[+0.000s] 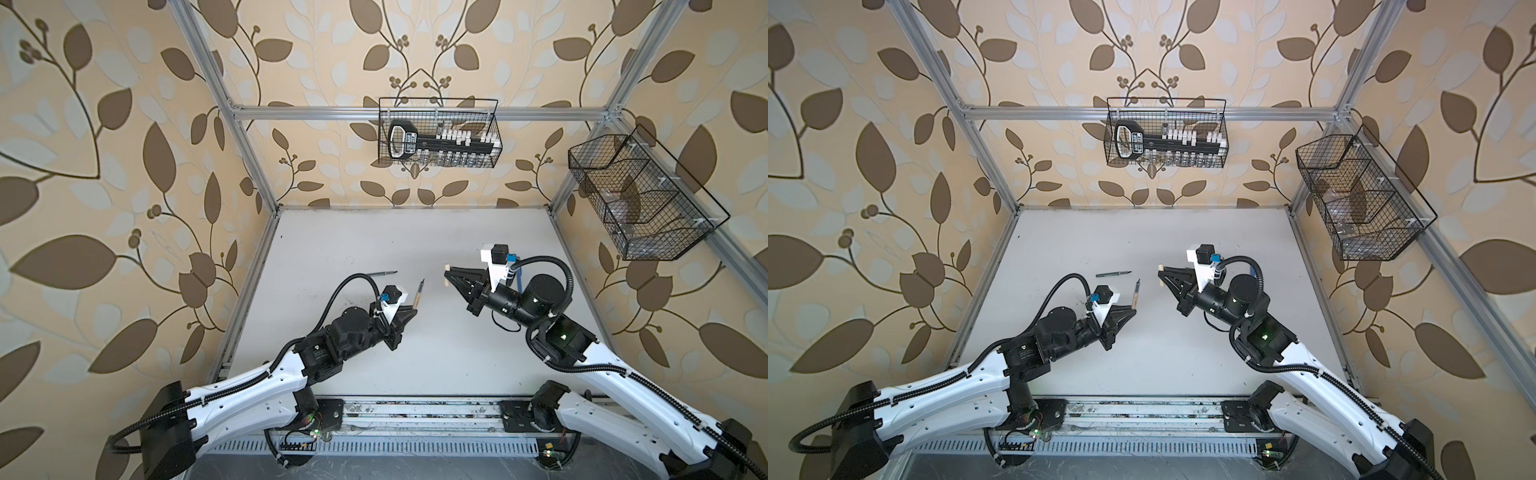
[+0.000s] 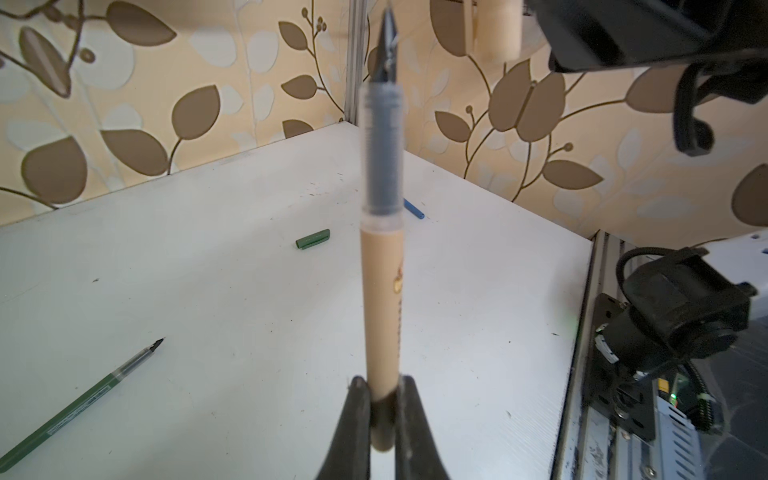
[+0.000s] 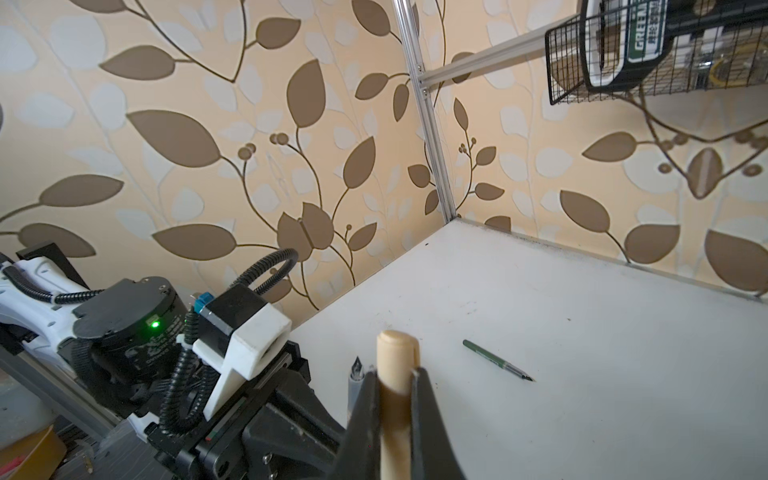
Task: Insert the pens into the pen caps
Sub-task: 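Lift the wooden pen upright with the left gripper while the right raises the cap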
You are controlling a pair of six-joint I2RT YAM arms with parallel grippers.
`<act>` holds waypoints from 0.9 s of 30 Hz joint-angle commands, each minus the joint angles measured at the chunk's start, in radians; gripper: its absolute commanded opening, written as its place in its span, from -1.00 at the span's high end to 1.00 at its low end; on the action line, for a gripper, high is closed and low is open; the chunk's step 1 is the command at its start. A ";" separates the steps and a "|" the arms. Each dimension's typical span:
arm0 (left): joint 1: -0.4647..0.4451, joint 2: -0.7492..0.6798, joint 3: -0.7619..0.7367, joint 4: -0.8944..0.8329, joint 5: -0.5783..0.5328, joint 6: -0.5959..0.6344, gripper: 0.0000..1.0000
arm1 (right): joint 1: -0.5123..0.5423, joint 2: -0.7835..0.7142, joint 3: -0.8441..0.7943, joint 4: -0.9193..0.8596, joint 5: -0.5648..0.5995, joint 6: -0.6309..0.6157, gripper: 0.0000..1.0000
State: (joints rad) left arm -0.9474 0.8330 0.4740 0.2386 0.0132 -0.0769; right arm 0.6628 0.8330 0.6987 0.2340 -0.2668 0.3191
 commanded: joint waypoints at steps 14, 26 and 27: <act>0.100 -0.052 -0.045 0.179 0.302 -0.066 1.00 | 0.192 0.012 0.032 0.214 0.152 -0.098 0.99; 0.119 -0.014 -0.037 0.200 0.385 -0.072 1.00 | 0.199 0.083 0.015 0.355 0.163 -0.048 0.99; 0.120 -0.016 -0.035 0.198 0.387 -0.073 1.00 | 0.199 0.091 0.017 0.366 0.157 -0.044 0.99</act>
State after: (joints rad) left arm -0.8421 0.8230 0.4282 0.3790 0.3550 -0.1413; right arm 0.8566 0.9104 0.6998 0.5175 -0.1154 0.2615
